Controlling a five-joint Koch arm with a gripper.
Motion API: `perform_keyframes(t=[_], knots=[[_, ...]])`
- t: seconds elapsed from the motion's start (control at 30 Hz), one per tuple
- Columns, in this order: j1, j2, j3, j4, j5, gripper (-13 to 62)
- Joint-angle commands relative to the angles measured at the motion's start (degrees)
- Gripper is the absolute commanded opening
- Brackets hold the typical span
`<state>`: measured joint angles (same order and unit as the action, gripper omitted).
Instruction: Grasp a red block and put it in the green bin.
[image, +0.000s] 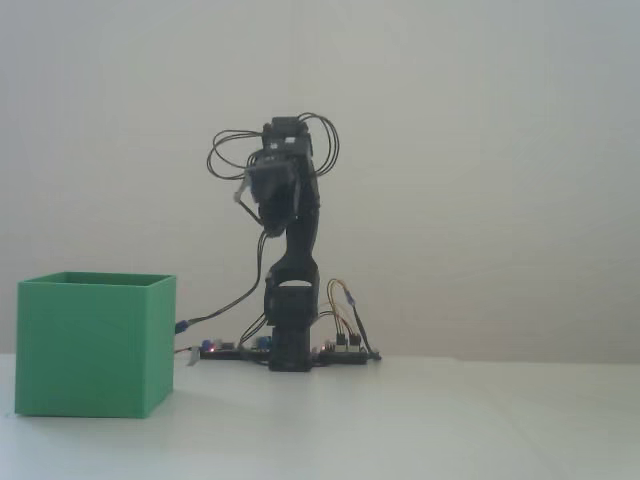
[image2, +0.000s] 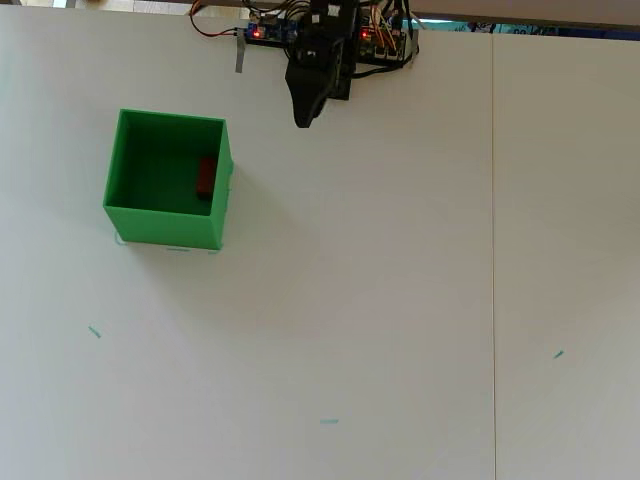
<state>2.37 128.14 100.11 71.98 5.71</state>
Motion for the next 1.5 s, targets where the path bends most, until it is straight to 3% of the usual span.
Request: perform_keyframes(t=[0.0,0.17,0.53,0.83,1.07,1.47], knots=[[-0.4,5.6,1.0,-7.3,-0.1,32.3],[-0.4,5.7,9.8,-12.8,0.1,34.0],[-0.4,5.7,40.2,-48.3,0.0,34.5],[-2.2,5.7,71.9,-89.5,-0.1,32.8],[-5.8,5.7,80.1,-90.1,-0.1,32.9],[-6.9,5.3,80.1,-75.9,-0.1,33.1]])
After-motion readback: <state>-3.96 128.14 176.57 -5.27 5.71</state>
